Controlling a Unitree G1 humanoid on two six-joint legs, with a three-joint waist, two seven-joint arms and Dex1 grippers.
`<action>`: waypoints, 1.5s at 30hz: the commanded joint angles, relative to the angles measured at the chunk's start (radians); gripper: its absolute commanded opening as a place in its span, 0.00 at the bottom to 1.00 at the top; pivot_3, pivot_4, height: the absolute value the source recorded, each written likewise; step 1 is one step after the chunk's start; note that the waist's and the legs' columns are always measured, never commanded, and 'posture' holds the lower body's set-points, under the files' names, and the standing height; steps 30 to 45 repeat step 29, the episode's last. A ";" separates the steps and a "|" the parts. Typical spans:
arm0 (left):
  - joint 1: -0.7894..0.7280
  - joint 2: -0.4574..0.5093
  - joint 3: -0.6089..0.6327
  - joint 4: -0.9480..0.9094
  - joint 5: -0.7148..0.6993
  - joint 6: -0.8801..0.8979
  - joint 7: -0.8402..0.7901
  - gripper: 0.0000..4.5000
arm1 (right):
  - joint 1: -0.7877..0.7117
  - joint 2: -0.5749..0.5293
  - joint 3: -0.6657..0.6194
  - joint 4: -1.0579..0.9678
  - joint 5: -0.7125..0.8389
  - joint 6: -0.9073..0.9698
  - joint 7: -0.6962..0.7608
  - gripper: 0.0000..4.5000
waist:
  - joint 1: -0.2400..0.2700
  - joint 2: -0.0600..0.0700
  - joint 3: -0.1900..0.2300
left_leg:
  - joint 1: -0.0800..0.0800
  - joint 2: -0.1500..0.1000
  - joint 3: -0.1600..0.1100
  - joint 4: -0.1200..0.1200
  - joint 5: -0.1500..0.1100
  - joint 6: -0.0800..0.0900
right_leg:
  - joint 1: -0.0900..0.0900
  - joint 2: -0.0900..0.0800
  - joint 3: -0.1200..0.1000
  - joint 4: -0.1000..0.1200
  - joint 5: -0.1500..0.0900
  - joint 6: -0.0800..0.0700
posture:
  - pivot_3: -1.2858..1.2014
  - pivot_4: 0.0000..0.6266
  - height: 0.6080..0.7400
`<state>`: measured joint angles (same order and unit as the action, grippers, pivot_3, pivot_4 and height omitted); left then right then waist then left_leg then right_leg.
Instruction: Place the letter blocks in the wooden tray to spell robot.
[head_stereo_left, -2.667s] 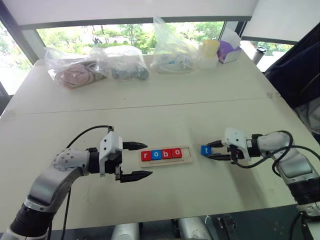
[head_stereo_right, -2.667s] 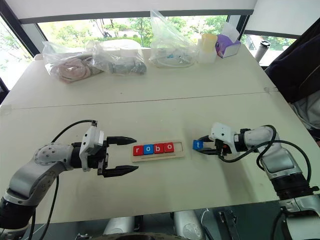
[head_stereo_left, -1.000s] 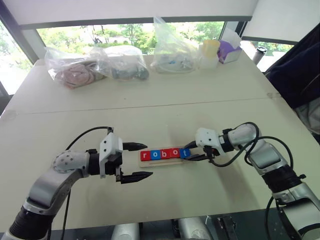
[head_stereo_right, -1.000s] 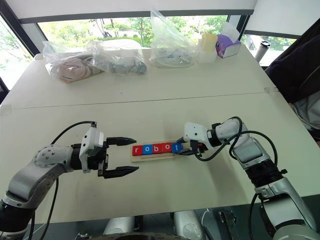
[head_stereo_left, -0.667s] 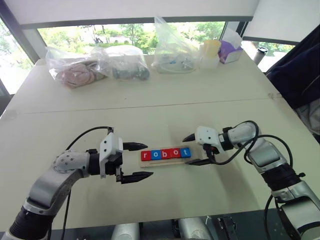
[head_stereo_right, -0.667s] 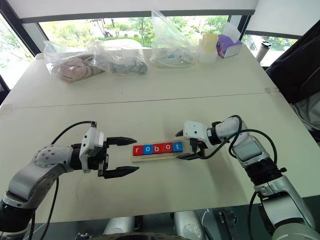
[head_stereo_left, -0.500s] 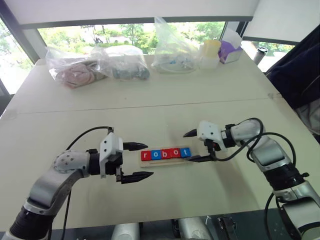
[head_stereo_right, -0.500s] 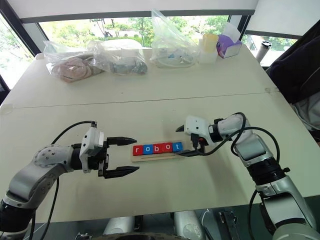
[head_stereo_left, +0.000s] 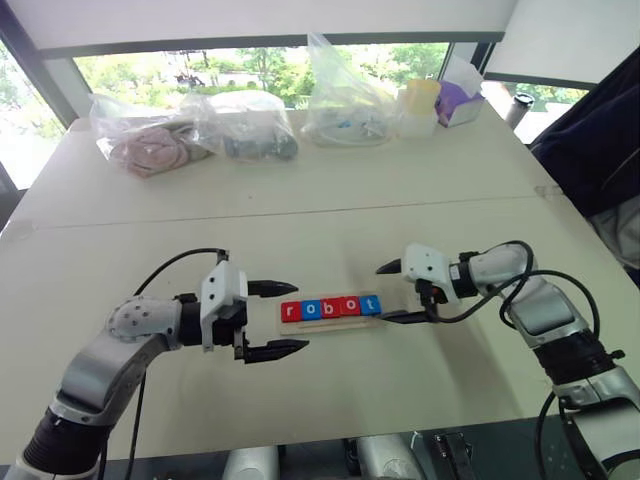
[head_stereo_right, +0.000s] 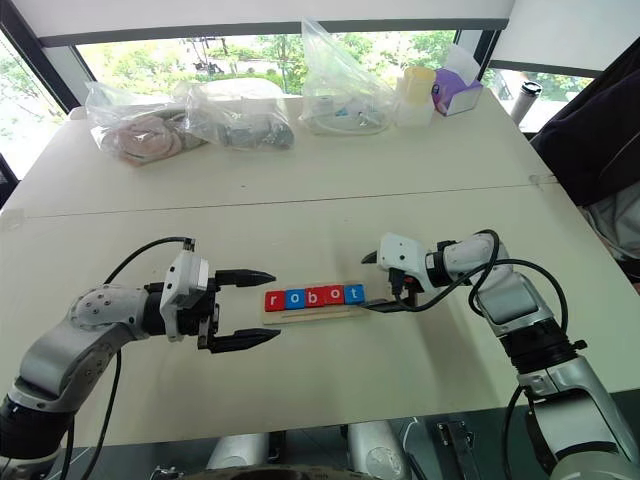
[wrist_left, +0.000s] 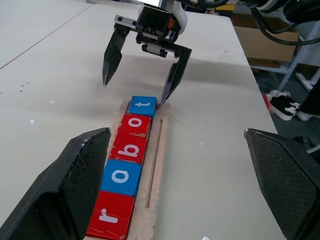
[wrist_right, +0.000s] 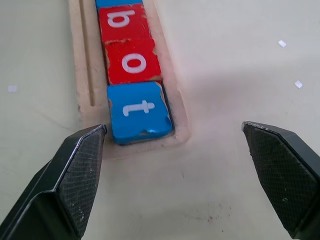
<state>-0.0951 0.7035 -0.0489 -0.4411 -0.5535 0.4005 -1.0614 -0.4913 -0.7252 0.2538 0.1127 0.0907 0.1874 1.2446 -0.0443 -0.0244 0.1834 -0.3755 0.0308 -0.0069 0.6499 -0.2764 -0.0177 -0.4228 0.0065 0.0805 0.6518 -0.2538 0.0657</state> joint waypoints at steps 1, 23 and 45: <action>0.000 0.003 0.016 -0.027 -0.008 -0.008 0.003 1.00 | -0.032 0.012 -0.006 0.019 -0.012 -0.042 -0.011 1.00 | 0.000 0.000 0.000 | 0.000 0.000 0.000 0.000 0.000 0.000 | 0.000 0.000 0.000 0.000 0.000 0.000 | 0.52 0.24 1.00; 0.057 0.117 0.133 -0.037 -0.024 0.044 -0.002 1.00 | 0.161 -0.198 -0.246 -0.390 0.243 0.336 0.031 1.00 | 0.001 0.000 0.000 | 0.000 0.000 0.000 0.000 0.000 0.000 | 0.000 0.000 0.000 0.000 -0.001 -0.002 | 0.52 0.24 1.00; 0.081 0.195 0.213 -0.002 -0.050 0.074 -0.036 1.00 | 0.231 -0.262 -0.346 -0.492 0.343 0.455 0.003 1.00 | 0.000 0.000 0.001 | 0.000 0.000 0.000 0.000 0.000 0.000 | -0.001 0.000 0.000 0.000 -0.002 -0.002 | 0.52 0.24 1.00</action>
